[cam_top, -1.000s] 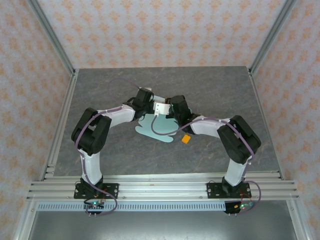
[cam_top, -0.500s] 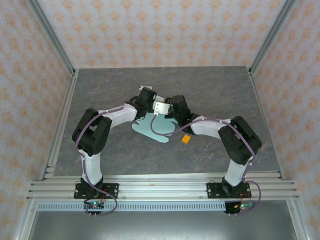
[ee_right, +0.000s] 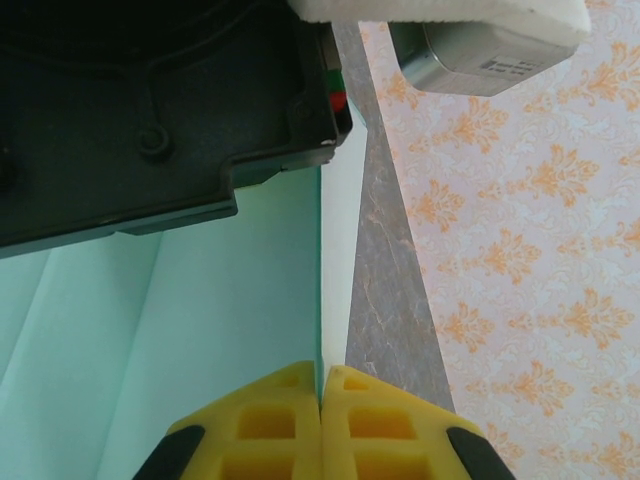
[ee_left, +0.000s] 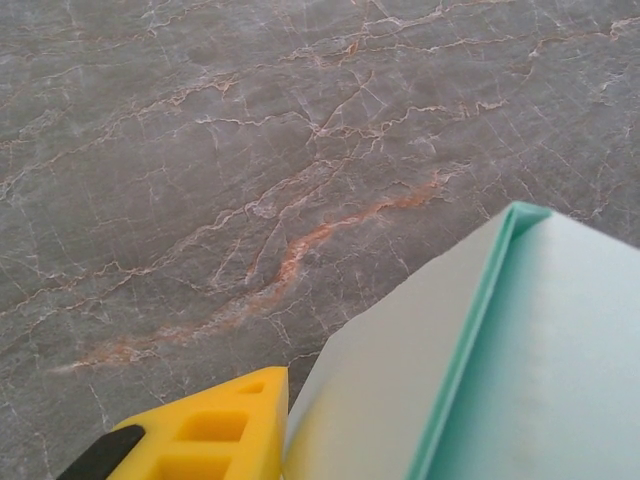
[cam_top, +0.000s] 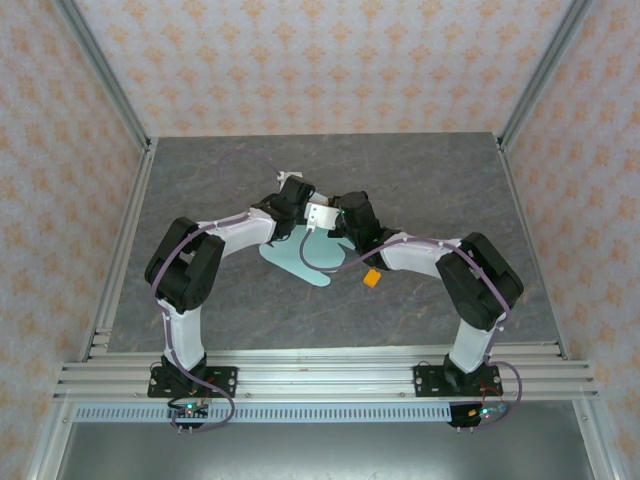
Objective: Fold the paper box
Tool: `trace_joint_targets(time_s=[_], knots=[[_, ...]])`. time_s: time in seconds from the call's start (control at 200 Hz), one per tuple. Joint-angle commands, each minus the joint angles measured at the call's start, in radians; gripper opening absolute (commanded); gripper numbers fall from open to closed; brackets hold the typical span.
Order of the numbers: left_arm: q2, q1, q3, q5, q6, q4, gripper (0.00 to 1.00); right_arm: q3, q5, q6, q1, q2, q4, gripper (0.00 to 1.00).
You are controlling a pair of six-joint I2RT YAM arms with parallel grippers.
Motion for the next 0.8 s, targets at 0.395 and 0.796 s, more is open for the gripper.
trace_joint_targets(time_s=[0.395, 0.796], knots=[[0.010, 0.140, -0.001, 0.155, 0.136, 0.009, 0.38, 0.057, -0.051, -0.016, -0.014, -0.051, -0.176, 0.00], [-0.064, 0.142, -0.061, 0.262, 0.217, 0.076, 0.45, 0.070, -0.051, -0.024, -0.020, -0.042, -0.192, 0.00]])
